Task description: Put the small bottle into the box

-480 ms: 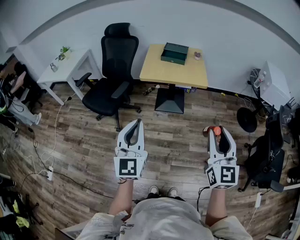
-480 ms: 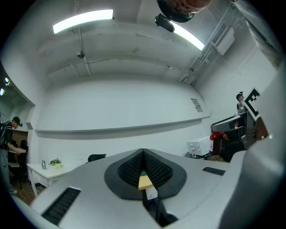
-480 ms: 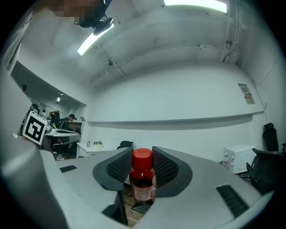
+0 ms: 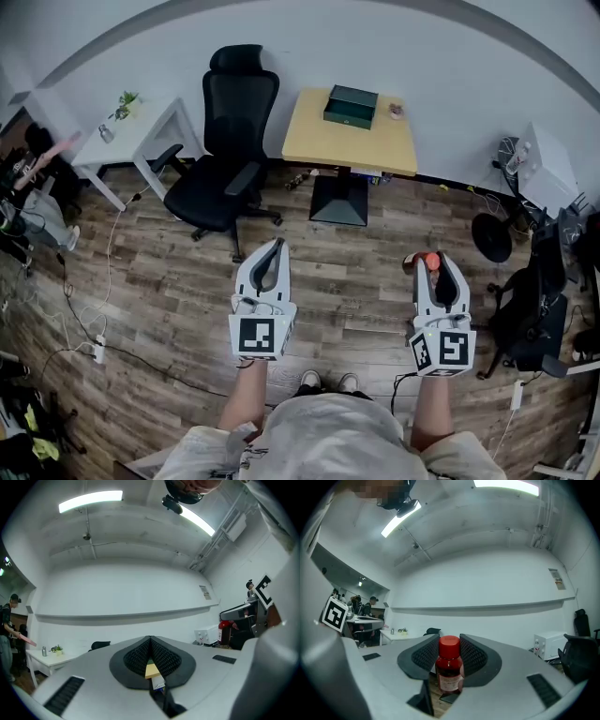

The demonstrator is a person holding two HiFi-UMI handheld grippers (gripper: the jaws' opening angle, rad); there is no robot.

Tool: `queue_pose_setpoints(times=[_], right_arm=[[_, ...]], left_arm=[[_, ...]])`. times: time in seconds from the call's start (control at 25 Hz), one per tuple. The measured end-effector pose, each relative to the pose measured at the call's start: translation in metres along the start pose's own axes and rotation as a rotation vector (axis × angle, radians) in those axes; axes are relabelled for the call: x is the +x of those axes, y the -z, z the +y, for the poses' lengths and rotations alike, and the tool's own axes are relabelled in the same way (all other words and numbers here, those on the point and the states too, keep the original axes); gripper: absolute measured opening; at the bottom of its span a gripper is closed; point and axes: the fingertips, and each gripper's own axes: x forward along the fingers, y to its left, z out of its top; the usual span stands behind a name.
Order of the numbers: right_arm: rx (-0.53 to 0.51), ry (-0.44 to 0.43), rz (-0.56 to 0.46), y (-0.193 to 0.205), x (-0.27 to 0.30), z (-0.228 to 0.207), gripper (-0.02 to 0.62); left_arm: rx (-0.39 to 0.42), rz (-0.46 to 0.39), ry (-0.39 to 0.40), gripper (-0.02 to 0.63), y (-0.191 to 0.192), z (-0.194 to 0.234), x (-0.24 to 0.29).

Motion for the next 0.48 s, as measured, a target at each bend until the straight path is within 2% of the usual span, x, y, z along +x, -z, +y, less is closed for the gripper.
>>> queue_pose_setpoints(times=[0.48], right_arm=[[0.002,-0.012,0.028,0.014,0.008,0.045,0.146]], left_arm=[[-0.017,0.067,0.013,0.006,0.024,0.035,-0.022]])
